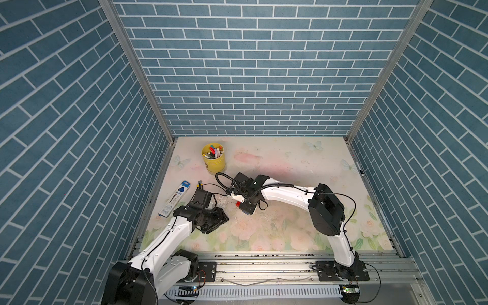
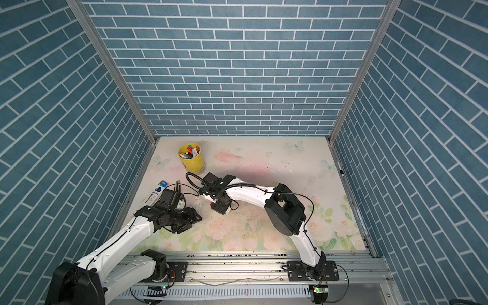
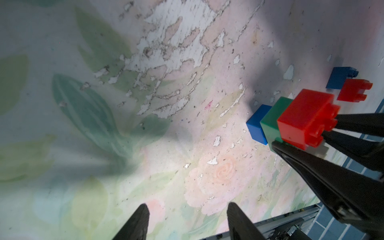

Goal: Assemble the letter y with lego
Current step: Assemble the lego brick with the lego brick.

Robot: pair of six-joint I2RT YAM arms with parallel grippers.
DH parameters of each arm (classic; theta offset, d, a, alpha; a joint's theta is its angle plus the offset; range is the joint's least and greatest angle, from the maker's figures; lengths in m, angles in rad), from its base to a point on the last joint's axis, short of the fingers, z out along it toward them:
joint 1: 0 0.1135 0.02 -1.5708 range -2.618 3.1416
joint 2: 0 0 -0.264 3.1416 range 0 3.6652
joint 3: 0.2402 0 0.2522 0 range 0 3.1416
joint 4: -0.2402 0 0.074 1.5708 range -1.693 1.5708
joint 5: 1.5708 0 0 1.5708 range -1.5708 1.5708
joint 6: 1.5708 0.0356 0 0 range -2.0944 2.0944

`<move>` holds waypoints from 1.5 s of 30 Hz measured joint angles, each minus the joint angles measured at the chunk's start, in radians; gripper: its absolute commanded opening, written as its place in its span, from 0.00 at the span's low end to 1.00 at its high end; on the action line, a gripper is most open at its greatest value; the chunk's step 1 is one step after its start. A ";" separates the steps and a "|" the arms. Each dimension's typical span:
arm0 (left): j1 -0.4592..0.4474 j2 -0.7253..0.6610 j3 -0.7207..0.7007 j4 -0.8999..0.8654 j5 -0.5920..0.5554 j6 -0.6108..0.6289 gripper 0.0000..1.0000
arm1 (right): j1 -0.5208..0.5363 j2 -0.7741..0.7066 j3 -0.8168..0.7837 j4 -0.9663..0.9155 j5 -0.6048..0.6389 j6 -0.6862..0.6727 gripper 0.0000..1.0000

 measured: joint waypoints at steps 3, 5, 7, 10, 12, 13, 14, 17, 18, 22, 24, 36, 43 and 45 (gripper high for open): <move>0.000 0.000 0.000 0.000 0.000 0.000 0.63 | 0.003 0.011 0.016 -0.017 0.011 0.017 0.32; 0.000 0.000 0.000 0.000 0.000 0.000 0.63 | 0.006 0.016 0.023 -0.024 0.016 0.029 0.32; 0.000 0.001 0.000 0.000 0.000 0.000 0.63 | 0.008 0.016 0.023 -0.023 0.024 0.039 0.32; 0.000 0.007 0.000 0.002 0.000 0.000 0.63 | 0.010 0.016 0.022 -0.020 0.028 0.048 0.32; 0.000 0.012 0.000 0.004 0.000 0.000 0.63 | 0.010 0.017 0.022 -0.019 0.031 0.051 0.32; 0.000 0.013 0.000 0.005 0.000 0.000 0.63 | 0.010 0.018 0.022 -0.018 0.031 0.051 0.32; 0.000 0.013 0.000 0.007 0.000 0.000 0.63 | 0.011 0.018 0.022 -0.018 0.031 0.050 0.32; 0.000 0.013 0.000 0.008 0.000 0.000 0.63 | 0.011 0.023 0.030 -0.024 0.031 0.048 0.32; 0.000 0.013 0.000 0.009 0.000 0.000 0.63 | 0.011 0.026 0.035 -0.027 0.031 0.045 0.32; 0.001 0.013 -0.004 0.009 0.000 0.000 0.63 | 0.011 0.038 0.054 -0.036 0.031 0.044 0.32; 0.001 0.012 -0.009 0.009 0.000 0.000 0.63 | 0.011 0.042 0.060 -0.042 0.031 0.044 0.32; 0.002 0.011 -0.010 0.009 0.000 0.000 0.63 | 0.015 0.098 0.149 -0.116 0.053 0.081 0.32; 0.002 0.011 -0.010 0.009 0.000 0.000 0.63 | 0.000 0.102 0.146 -0.115 0.068 0.178 0.32; 0.002 0.012 -0.010 0.009 0.000 0.000 0.63 | -0.016 0.099 0.141 -0.109 0.054 0.206 0.32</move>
